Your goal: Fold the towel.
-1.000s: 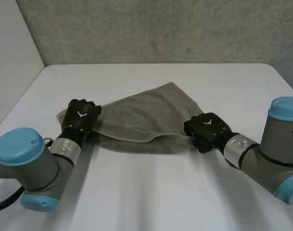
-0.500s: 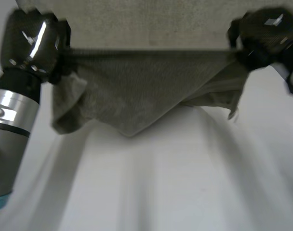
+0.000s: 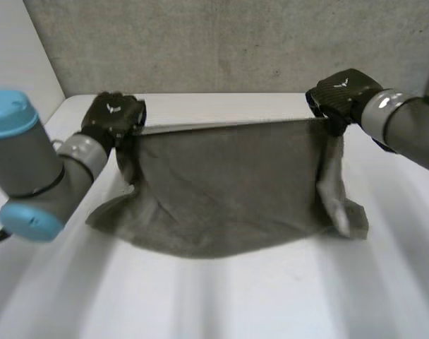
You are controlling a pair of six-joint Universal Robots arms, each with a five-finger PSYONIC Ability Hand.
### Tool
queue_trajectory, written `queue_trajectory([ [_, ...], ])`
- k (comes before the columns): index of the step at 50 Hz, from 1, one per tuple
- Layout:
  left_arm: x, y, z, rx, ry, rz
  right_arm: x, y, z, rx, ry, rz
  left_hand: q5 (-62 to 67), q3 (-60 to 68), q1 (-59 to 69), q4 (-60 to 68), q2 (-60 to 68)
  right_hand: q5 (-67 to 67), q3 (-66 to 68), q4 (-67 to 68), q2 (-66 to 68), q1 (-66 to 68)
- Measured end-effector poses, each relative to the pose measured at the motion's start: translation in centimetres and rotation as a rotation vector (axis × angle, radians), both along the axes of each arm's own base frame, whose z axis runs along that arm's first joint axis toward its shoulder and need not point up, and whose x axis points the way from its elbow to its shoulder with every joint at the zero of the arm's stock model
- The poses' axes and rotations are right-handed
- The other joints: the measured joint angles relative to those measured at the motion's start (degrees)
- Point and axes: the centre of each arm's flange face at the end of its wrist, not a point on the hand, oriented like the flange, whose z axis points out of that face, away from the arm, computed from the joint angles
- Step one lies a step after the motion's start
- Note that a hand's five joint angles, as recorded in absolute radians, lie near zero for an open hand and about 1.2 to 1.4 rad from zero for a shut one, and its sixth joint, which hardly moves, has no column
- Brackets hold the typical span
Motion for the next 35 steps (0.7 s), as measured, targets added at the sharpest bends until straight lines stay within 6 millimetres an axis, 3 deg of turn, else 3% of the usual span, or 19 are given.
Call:
queue_trajectory([
  [4, -0.7, -3.0, 3.0, -0.152, 0.036, 0.032, 0.8, -3.0, 1.4, -0.205, -0.044, -0.034, 0.0, 0.0, 0.0, 0.0, 0.0, 0.0, 0.0, 0.0, 0.0, 0.0],
  [6, -1.2, -4.0, 6.7, -0.314, 0.099, 0.042, 1.2, -4.3, 4.0, -0.398, -0.114, -0.047, 0.3, 0.0, 0.0, 0.0, 0.0, 0.0, 0.0, 0.0, 0.0, 0.0],
  [7, -1.3, -4.1, 7.5, -0.349, 0.114, 0.042, 1.2, -4.3, 4.7, -0.437, -0.13, -0.049, 0.3, 0.0, 0.0, 0.0, 0.0, 0.0, 0.0, 0.0, 0.0, 0.0],
  [9, -1.5, -3.7, 11.1, -0.5, 0.189, 0.041, 1.1, -4.0, 7.5, -0.579, -0.193, -0.049, 0.4, 0.0, 0.0, 0.0, 0.0, 0.0, 0.0, 0.0, 0.0, 0.0],
  [10, -1.4, -3.5, 12.0, -0.536, 0.209, 0.039, 1.0, -3.7, 8.4, -0.616, -0.211, -0.048, 0.4, 0.0, 0.0, 0.0, 0.0, 0.0, 0.0, 0.0, 0.0, 0.0],
  [12, -1.0, -2.2, 15.3, -0.671, 0.293, 0.029, 0.6, -2.1, 11.2, -0.716, -0.269, -0.027, 0.5, 0.0, 0.3, 0.0, 0.0, 0.3, 0.0, 0.0, 0.0, 0.0],
  [16, -0.4, -0.8, 16.5, -0.726, 0.359, 0.008, 0.2, -0.3, 12.0, -0.696, -0.302, 0.032, 0.5, 0.0, 0.5, 0.0, 0.0, 0.8, 0.0, 0.0, 0.0, 0.0],
  [18, 0.0, -0.6, 15.5, -0.694, 0.363, 0.008, 0.2, 0.3, 11.1, -0.624, -0.3, 0.068, 0.5, 0.0, 0.6, 0.0, 0.0, 0.9, 0.0, 0.0, 0.0, 0.0],
  [21, 1.0, -1.0, 12.5, -0.599, 0.335, 0.028, 0.3, 0.7, 8.3, -0.461, -0.272, 0.112, 0.5, 0.0, 0.6, 0.0, 0.0, 0.9, 0.0, 0.0, 0.0, 0.0],
  [24, 2.5, -1.3, 7.8, -0.456, 0.278, 0.072, 0.3, 1.0, 4.1, -0.246, -0.226, 0.139, 0.5, 0.0, 0.6, 0.0, 0.0, 0.9, 0.0, 0.0, 0.0, 0.0],
  [28, 3.8, -1.0, 2.9, -0.314, 0.222, 0.11, 0.2, 1.4, -0.2, -0.07, -0.177, 0.142, 0.5, 0.0, 0.6, 0.0, 0.0, 0.9, 0.0, 0.0, 0.0, 0.0],
  [35, 5.0, 0.2, -4.7, -0.099, 0.144, 0.149, 0.1, 2.5, -7.1, 0.139, -0.105, 0.133, 0.5, 0.0, 0.6, 0.0, 0.0, 0.9, 0.0, 0.0, 0.0, 0.0],
])
